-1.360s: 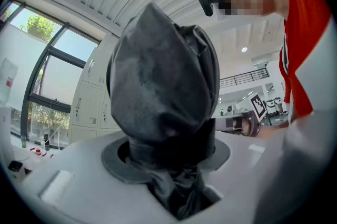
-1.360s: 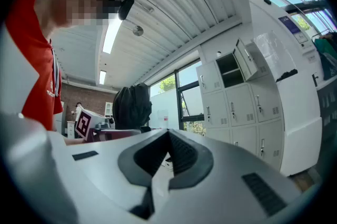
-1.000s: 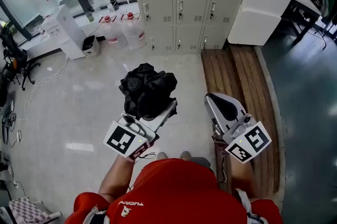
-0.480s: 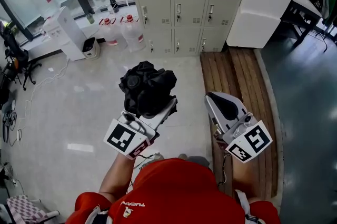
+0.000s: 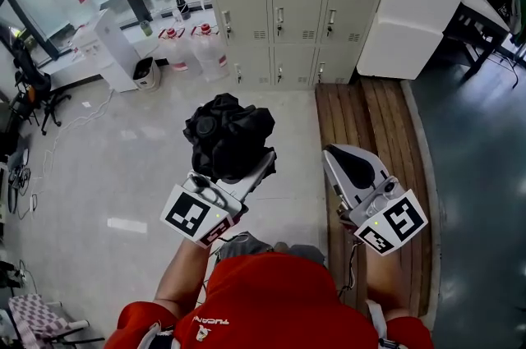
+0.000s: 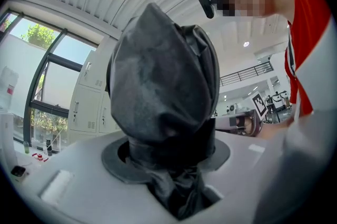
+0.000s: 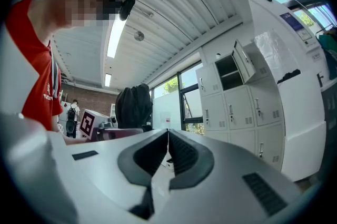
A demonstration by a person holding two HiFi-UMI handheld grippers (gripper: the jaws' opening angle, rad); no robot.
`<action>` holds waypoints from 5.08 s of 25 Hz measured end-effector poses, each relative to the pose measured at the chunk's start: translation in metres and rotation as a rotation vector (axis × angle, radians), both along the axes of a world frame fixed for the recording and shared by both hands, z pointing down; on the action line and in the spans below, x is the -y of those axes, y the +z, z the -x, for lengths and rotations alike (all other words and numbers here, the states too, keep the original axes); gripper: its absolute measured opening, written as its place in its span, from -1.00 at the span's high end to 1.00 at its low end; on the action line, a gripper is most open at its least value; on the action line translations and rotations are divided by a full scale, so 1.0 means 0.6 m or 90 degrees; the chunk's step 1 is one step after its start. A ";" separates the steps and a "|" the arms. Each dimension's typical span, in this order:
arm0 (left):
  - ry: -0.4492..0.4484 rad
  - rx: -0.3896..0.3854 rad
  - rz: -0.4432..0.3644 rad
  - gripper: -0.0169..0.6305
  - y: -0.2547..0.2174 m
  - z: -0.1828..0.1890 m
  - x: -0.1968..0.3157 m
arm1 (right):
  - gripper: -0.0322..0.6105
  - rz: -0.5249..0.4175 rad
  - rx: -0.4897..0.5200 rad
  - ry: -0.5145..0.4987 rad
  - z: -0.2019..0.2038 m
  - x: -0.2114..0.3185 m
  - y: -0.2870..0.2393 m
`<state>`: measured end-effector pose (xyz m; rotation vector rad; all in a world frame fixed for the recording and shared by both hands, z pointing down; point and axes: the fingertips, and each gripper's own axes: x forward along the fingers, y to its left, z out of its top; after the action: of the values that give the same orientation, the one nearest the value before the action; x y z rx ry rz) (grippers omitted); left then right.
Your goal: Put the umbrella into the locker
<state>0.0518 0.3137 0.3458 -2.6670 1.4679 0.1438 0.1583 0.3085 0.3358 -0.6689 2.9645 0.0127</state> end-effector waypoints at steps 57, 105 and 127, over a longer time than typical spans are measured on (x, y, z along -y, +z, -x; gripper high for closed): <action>0.037 -0.006 -0.048 0.30 -0.036 0.272 0.697 | 0.89 -0.027 0.005 0.052 0.252 0.697 -0.045; 0.083 0.109 -0.027 0.30 -0.091 0.171 1.073 | -0.08 -0.074 -0.039 -0.223 0.331 1.001 -0.214; 0.177 0.221 -0.019 0.30 -0.069 0.138 1.092 | -0.28 -0.077 -0.163 -0.237 0.420 1.019 -0.207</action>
<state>-0.0312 -0.3412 0.3044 -2.6837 0.9859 -0.2639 -0.0939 -0.3028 0.2119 -0.1008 3.2496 0.2641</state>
